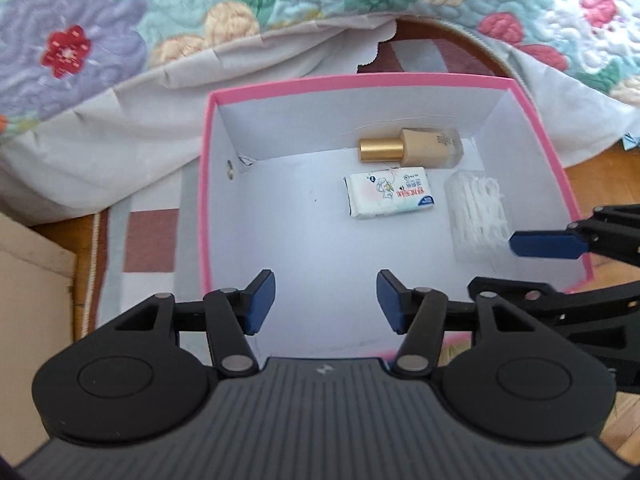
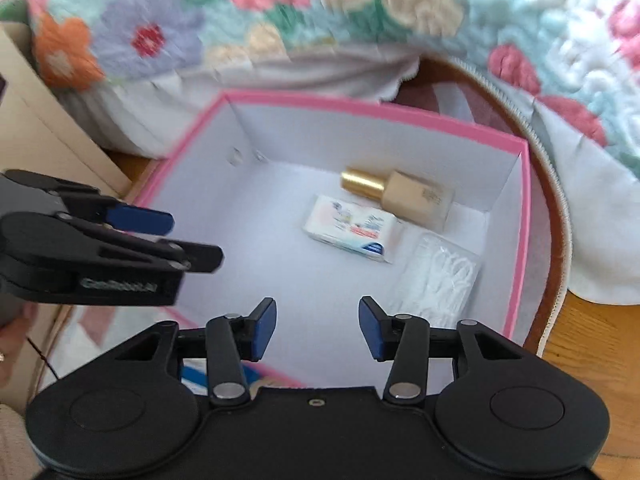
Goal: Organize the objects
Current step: 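Lift the left tool out of the pink box and back over the rug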
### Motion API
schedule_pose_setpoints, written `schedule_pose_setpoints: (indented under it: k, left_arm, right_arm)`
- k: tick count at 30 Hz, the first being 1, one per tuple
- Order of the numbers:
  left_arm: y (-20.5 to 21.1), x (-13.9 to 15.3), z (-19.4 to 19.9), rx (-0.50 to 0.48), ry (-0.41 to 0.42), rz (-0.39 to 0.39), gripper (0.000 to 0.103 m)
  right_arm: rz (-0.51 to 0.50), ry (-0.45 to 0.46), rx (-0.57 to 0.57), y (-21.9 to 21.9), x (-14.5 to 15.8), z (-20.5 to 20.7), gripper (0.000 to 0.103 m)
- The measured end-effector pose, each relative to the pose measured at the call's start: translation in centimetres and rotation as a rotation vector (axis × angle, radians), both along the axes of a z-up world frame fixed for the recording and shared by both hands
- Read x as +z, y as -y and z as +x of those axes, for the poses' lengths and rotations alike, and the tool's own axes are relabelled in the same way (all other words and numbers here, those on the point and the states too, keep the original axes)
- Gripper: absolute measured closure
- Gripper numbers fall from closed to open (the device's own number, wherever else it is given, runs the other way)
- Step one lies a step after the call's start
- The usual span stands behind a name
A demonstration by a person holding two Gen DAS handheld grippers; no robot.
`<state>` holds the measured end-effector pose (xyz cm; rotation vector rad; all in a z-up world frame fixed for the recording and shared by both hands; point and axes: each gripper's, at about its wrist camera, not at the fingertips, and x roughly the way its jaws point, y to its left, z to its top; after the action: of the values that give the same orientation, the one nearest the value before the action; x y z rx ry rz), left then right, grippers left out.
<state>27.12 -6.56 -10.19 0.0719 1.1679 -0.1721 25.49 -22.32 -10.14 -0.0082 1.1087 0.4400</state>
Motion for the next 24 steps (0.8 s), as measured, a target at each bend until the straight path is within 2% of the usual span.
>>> schedule_pose_setpoints:
  k: [5, 13, 17, 24]
  left_arm:
    - [-0.2, 3.1, -2.5, -0.013, 0.015, 0.021, 0.043]
    - [-0.8, 8.3, -7.2, -0.036, 0.050, 0.020, 0.037]
    - [-1.5, 11.1, -9.7, -0.041, 0.080, 0.002, 0.032]
    - [-2.9, 14.8, -13.4, -0.043, 0.120, 0.015, 0.031]
  right_arm:
    - [-0.011, 0.070, 0.010, 0.7, 4.3, -3.3, 0.044]
    - [-0.039, 0.167, 0.001, 1.1, 9.0, -6.9, 0.033]
    - [-0.036, 0.199, 0.018, 0.9, 11.4, -9.3, 0.030]
    - [-0.032, 0.223, 0.075, -1.0, 14.6, -13.3, 0.029]
